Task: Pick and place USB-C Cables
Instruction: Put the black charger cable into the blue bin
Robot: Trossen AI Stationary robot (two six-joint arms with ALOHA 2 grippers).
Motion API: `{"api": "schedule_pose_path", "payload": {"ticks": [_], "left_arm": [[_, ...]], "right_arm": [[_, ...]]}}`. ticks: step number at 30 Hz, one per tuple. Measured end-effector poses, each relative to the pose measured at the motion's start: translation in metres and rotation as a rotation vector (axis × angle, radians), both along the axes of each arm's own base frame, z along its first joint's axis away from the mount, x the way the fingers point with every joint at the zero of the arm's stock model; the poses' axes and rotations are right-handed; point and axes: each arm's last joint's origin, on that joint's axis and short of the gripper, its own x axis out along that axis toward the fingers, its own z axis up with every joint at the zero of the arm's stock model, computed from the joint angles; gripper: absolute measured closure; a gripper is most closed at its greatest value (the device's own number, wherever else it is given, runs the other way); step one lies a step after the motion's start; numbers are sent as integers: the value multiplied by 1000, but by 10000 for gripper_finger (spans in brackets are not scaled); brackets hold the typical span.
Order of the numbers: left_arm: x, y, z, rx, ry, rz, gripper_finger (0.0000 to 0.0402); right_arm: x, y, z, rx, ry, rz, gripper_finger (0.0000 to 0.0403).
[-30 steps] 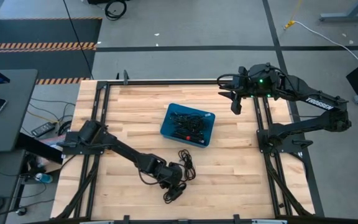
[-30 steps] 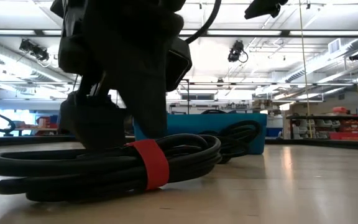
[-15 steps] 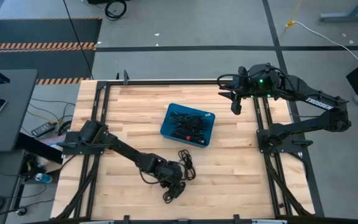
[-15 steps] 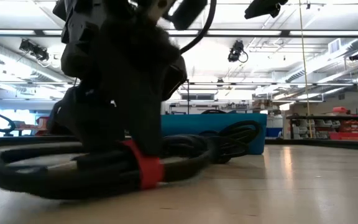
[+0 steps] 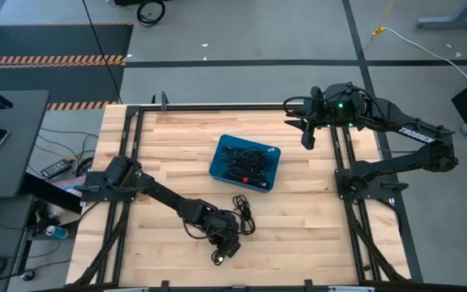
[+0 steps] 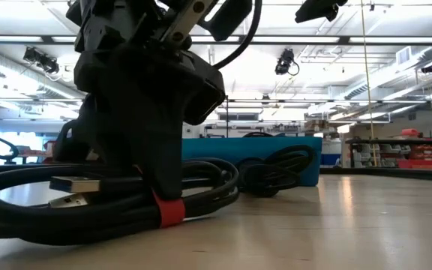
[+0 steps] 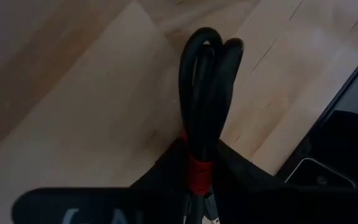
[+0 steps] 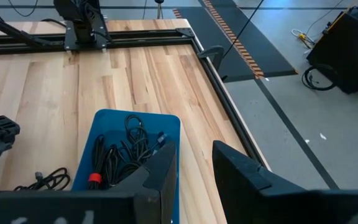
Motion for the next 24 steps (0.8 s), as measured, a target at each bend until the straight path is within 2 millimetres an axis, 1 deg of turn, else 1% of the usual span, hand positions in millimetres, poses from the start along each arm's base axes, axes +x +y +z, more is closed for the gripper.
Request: {"api": "schedule_pose_path", "payload": {"ticks": [2, 5, 6, 8, 10, 14, 19, 24], "left_arm": [[0, 3, 3, 11, -15, -13, 352], [0, 13, 12, 40, -31, -23, 352], [0, 18, 16, 56, -43, -22, 352], [1, 29, 31, 88, -81, -10, 352], [-1, 40, 51, 133, -82, -16, 352], [-6, 64, 87, 267, -15, -63, 352], [-2, 97, 151, 453, -52, -140, 352], [-2, 138, 203, 694, -65, -185, 352]], "right_arm": [[0, 0, 0, 0, 0, 0, 293], [0, 0, 0, 0, 0, 0, 293], [0, 0, 0, 0, 0, 0, 293], [0, 0, 0, 0, 0, 0, 293], [0, 0, 0, 0, 0, 0, 293], [0, 0, 0, 0, 0, 0, 293], [0, 0, 0, 1, 0, 0, 293], [0, 0, 0, 1, 0, 1, 293]]}}
